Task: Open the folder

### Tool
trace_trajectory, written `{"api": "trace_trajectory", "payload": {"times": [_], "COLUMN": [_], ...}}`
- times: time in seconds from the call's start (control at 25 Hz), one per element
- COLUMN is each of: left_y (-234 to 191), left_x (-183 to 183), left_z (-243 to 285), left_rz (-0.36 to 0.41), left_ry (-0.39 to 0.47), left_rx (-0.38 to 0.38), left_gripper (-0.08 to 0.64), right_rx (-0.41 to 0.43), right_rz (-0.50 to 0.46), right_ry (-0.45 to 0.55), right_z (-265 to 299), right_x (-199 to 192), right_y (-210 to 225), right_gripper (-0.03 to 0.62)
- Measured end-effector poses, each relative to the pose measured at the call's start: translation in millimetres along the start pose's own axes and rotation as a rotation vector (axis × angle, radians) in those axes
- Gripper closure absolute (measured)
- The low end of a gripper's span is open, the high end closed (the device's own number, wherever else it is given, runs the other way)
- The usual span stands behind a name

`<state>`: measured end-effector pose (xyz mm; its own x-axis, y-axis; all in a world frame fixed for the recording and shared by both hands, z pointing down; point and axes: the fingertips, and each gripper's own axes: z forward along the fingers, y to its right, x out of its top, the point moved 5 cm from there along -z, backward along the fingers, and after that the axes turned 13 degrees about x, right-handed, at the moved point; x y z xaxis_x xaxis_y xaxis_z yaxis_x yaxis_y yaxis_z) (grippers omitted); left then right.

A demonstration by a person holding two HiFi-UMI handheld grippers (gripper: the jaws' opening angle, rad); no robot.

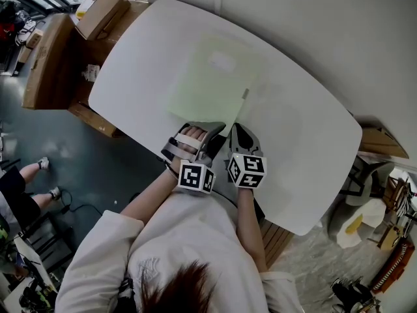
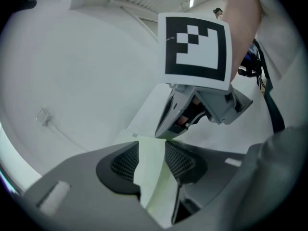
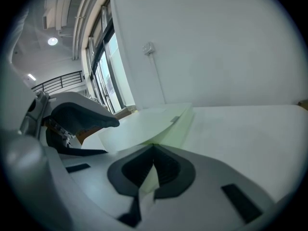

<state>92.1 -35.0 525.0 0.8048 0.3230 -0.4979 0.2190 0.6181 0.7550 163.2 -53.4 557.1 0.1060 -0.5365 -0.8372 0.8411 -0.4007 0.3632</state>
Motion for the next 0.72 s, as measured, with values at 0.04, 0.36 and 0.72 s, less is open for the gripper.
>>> {"api": "trace_trajectory", "payload": {"times": [0.04,0.36,0.72], "left_y": [-0.5,0.7,-0.6], "left_x": [0.8,0.6,4.1], "left_z": [-0.3,0.5,-3.0], "left_rz": [0.007,-0.043,0.011], "left_ry": [0.003,-0.017,0.001], "left_rx": [-0.001,-0.038,-0.001], "left_gripper": [0.391,0.442,0.529], "right_rx": [-0.001,-0.004,-0.005], "right_rz": [-0.001,-0.01,-0.021], "right_ry": [-0.001,-0.004,-0.006], "right_z": [-0.1,0.3,0.8], "right_x": [0.3,1.4,0.2], "right_y": [0.0,-0.4,-1.6], "right_gripper": [0.586,0.586,0.586]}}
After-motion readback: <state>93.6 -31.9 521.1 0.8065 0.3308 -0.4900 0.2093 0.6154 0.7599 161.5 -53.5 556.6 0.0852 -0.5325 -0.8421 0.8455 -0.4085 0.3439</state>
